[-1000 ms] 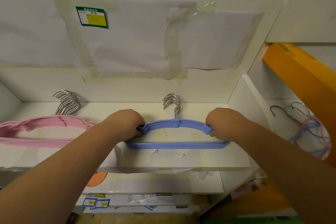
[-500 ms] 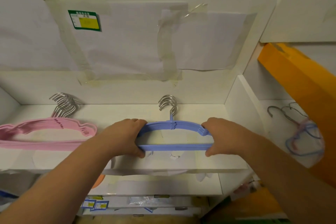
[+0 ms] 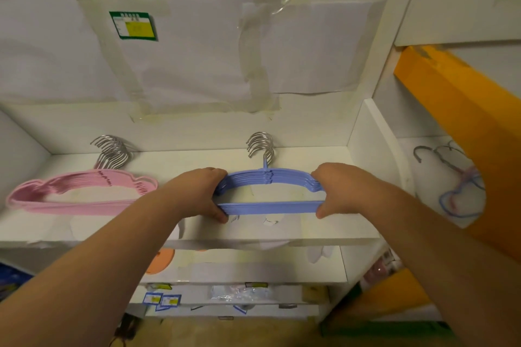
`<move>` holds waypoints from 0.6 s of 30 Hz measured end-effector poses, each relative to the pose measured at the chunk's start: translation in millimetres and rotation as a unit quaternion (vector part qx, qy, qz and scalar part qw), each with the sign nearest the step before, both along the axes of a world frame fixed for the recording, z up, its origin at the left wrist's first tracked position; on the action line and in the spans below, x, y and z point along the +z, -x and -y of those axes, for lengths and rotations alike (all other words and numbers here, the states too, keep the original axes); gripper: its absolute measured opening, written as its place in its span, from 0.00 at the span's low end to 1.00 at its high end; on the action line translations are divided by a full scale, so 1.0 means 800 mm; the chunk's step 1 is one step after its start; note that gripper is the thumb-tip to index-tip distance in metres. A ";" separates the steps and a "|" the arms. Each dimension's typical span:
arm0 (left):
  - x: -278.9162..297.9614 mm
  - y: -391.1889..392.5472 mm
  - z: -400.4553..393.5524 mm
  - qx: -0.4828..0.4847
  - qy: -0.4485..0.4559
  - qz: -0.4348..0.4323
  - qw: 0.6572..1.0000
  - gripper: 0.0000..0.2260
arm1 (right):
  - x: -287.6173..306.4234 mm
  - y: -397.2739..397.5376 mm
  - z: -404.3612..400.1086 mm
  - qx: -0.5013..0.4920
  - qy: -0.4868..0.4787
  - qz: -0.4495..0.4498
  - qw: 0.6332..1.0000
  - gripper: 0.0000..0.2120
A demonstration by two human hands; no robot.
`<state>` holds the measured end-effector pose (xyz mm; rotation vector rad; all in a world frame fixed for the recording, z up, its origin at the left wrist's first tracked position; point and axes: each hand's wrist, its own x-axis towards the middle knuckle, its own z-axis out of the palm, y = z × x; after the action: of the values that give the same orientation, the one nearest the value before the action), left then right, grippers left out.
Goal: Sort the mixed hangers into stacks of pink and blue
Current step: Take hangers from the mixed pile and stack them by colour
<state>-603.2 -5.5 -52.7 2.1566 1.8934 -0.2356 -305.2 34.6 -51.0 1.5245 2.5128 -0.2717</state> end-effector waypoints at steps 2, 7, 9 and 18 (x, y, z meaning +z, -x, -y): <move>0.000 -0.001 0.002 0.004 -0.002 -0.003 1.000 0.27 | 0.000 0.001 0.003 -0.014 0.013 -0.001 1.000 0.21; 0.004 0.005 0.020 0.014 -0.021 -0.013 1.000 0.57 | 0.023 -0.002 0.034 -0.034 -0.056 0.005 0.998 0.36; 0.013 0.005 0.040 0.011 -0.077 0.002 0.997 0.52 | 0.037 -0.007 0.062 -0.066 -0.082 -0.072 0.992 0.33; 0.026 -0.022 0.151 -0.058 -0.274 0.160 0.947 0.20 | 0.058 -0.029 0.241 -0.187 -0.205 -0.239 0.931 0.20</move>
<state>-585.9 -126.1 -32.2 2.4500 1.7840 0.6595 -282.0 -158.0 -4.9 2.3638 2.7336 -0.1943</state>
